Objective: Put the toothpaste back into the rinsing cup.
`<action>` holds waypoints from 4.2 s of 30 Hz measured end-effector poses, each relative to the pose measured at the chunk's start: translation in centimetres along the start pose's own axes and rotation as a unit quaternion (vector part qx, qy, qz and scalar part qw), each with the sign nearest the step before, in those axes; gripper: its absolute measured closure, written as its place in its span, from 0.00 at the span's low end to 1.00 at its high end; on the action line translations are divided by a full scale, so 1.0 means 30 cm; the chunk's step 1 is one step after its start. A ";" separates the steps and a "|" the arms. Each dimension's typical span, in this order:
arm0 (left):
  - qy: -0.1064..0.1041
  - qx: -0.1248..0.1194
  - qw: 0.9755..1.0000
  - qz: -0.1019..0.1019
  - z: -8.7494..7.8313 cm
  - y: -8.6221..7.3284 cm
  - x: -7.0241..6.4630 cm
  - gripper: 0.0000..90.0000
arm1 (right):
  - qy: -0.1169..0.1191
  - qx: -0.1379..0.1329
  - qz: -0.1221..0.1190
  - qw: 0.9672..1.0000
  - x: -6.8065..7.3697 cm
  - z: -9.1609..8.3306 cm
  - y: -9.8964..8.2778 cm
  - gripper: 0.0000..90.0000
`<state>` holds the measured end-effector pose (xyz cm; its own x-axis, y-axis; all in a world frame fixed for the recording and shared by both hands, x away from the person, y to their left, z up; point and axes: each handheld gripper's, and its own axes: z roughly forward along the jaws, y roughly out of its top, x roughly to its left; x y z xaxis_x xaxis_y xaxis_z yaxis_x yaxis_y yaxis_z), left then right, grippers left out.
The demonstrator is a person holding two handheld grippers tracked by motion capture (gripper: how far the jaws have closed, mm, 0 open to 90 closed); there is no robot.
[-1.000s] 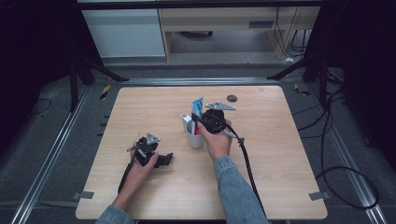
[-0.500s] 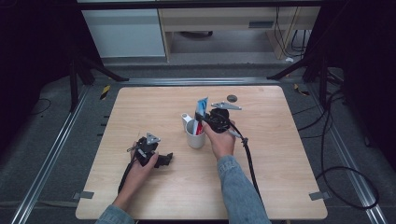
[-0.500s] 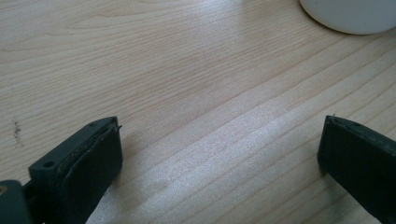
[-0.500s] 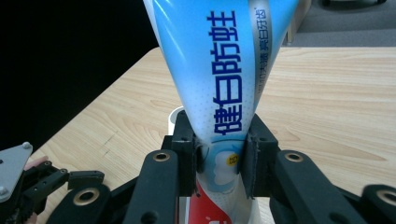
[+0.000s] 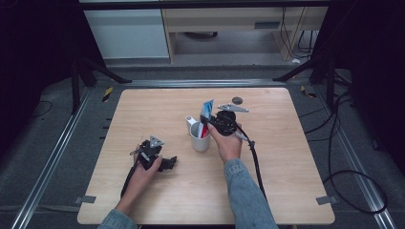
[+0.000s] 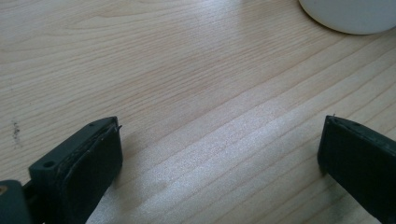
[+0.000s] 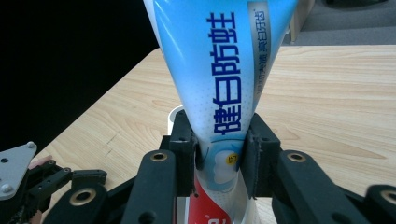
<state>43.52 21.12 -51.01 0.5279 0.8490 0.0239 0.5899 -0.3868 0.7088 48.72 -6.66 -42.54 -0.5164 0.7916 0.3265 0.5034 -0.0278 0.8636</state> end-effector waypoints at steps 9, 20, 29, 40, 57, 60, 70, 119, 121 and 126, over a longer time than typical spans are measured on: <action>0.000 0.000 1.000 0.000 0.000 0.000 0.000 0.00 | -0.005 0.004 -0.005 1.000 -0.006 -0.008 0.004 0.73; 0.000 0.000 1.000 0.000 0.000 0.000 0.000 0.00 | -0.014 0.011 -0.019 1.000 -0.005 -0.010 0.002 0.69; 0.000 0.000 1.000 0.000 0.000 0.000 0.000 0.00 | -0.022 0.012 -0.036 0.999 0.003 -0.017 0.004 0.66; 0.000 0.000 1.000 0.000 0.000 0.000 0.000 0.00 | -0.028 0.011 -0.041 0.999 0.001 -0.024 0.010 0.66; 0.000 0.000 1.000 0.000 0.000 0.000 0.000 0.00 | -0.044 0.010 -0.052 0.998 0.016 -0.029 0.016 0.59; 0.000 0.000 1.000 0.000 0.000 0.000 0.000 0.00 | -0.046 0.009 -0.050 0.998 0.021 -0.030 0.016 0.54; -0.002 0.001 1.000 0.002 0.001 0.002 -0.004 0.00 | -0.069 0.000 -0.058 0.996 0.040 -0.049 0.028 0.35; -0.004 0.000 1.000 0.004 0.003 0.003 -0.012 0.00 | -0.125 0.047 -0.174 0.976 0.066 -0.196 0.050 0.10; -0.004 0.000 1.000 0.004 0.003 0.003 -0.012 0.00 | -0.125 0.047 -0.175 0.975 0.066 -0.199 0.049 0.10; -0.004 0.000 1.000 0.004 0.003 0.003 -0.012 0.00 | -0.133 0.052 -0.188 0.972 0.058 -0.216 0.042 0.10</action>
<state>43.44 20.73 -51.02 0.5367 0.8434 0.0237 0.5857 -0.3927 0.7090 43.96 -9.28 -38.40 -0.4873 0.8638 -0.1279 0.3883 0.3455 0.8543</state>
